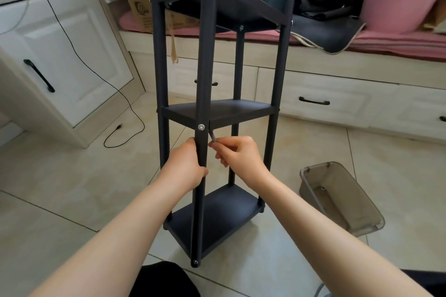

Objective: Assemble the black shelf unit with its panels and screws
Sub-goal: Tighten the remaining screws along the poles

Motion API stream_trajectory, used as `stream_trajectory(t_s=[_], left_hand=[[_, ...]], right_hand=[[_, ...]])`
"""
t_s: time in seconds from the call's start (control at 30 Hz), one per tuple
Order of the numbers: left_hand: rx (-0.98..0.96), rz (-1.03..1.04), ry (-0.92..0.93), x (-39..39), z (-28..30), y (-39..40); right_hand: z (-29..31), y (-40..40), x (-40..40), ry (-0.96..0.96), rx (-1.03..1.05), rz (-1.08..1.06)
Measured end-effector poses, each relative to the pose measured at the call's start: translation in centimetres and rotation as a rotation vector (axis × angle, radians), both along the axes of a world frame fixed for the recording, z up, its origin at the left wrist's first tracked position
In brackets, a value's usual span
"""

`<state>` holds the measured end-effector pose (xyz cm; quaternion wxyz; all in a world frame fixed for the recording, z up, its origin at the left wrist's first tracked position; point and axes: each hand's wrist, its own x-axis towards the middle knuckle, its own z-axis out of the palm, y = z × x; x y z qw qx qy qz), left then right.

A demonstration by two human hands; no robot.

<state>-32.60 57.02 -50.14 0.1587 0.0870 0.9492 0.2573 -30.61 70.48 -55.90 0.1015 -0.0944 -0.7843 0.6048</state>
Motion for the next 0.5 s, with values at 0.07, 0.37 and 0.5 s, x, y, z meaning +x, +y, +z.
stream_trajectory(t_s=[0.07, 0.37, 0.5], left_hand=[[0.004, 0.002, -0.006, -0.2, -0.16, -0.12], [0.006, 0.003, -0.01, -0.69, -0.45, -0.47], [0.007, -0.007, -0.006, -0.71, -0.52, -0.35]], right_hand=[[0.15, -0.14, -0.14, 0.021, 0.006, -0.006], [0.05, -0.98, 0.0, 0.068, -0.078, -0.064], [0.24, -1.01, -0.26, 0.114, -0.027, -0.087]])
